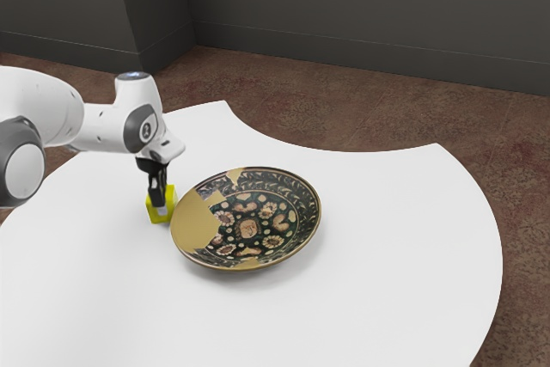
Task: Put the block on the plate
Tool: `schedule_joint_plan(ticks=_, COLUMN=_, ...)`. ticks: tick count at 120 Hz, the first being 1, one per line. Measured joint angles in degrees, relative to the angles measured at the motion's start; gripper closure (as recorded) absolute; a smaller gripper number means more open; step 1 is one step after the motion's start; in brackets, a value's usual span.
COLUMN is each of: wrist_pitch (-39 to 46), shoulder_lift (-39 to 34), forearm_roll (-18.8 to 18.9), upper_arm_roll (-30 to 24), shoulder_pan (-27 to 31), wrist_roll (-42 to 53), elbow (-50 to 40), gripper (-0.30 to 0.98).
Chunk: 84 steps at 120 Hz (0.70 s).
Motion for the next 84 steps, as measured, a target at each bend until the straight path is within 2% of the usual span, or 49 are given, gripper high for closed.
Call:
schedule_joint_plan(ticks=9, wrist_pitch=0.15, shoulder_lift=-0.01, forearm_roll=0.21, upper_arm_roll=0.0, shoulder_pan=0.0, wrist_roll=-0.08, elbow=0.15, gripper=0.32)
schedule_joint_plan(ticks=31, wrist_pitch=0.38, shoulder_lift=-1.46, forearm_roll=0.42, upper_arm_roll=-0.01, shoulder_pan=0.07, wrist_roll=-0.17, elbow=0.16, gripper=0.32)
schedule_joint_plan(ticks=67, wrist_pitch=-0.36, shoulder_lift=-10.28, forearm_roll=0.55, upper_arm_roll=-0.01, shoulder_pan=-0.06, wrist_roll=-0.24, elbow=-1.62, gripper=0.32)
schedule_joint_plan(ticks=84, wrist_pitch=-1.76, shoulder_lift=-13.93, forearm_roll=0.59, upper_arm_roll=-0.05, shoulder_pan=-1.88, wrist_roll=-0.31, elbow=-3.08, gripper=0.31)
